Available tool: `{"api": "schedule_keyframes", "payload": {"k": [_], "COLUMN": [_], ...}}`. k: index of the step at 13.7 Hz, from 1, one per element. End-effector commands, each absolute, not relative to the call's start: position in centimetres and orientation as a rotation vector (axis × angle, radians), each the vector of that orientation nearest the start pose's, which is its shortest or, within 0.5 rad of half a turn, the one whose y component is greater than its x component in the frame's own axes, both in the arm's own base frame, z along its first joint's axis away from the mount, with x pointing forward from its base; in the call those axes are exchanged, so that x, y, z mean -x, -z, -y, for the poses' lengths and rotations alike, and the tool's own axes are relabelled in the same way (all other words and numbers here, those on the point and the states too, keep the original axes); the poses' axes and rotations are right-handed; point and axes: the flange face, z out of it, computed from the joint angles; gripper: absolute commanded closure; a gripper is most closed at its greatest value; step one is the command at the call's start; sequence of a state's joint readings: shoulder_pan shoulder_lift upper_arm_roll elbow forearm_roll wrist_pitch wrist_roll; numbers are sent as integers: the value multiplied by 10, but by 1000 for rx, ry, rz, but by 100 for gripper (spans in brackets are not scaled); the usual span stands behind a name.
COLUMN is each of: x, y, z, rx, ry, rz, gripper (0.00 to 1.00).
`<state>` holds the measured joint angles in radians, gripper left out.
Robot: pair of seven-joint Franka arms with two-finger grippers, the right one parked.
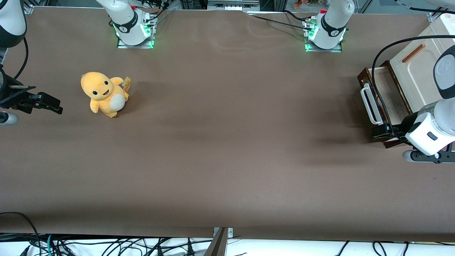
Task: Open lower drawer with left arm only
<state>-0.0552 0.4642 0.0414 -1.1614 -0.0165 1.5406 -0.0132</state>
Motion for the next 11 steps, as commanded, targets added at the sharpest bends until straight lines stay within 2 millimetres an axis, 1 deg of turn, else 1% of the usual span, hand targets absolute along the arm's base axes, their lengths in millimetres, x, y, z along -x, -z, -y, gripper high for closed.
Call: {"api": "schedule_keyframes", "payload": {"k": [1,4,11], "x": [-676,-674,-673], "y": [-537,-541,-538], "z": [18,17,14], "rx": [3157,3155,3147], "ry": [-94,-89,-115], "rz": [-18,-18,-5], "gripper": [0,0,0]}}
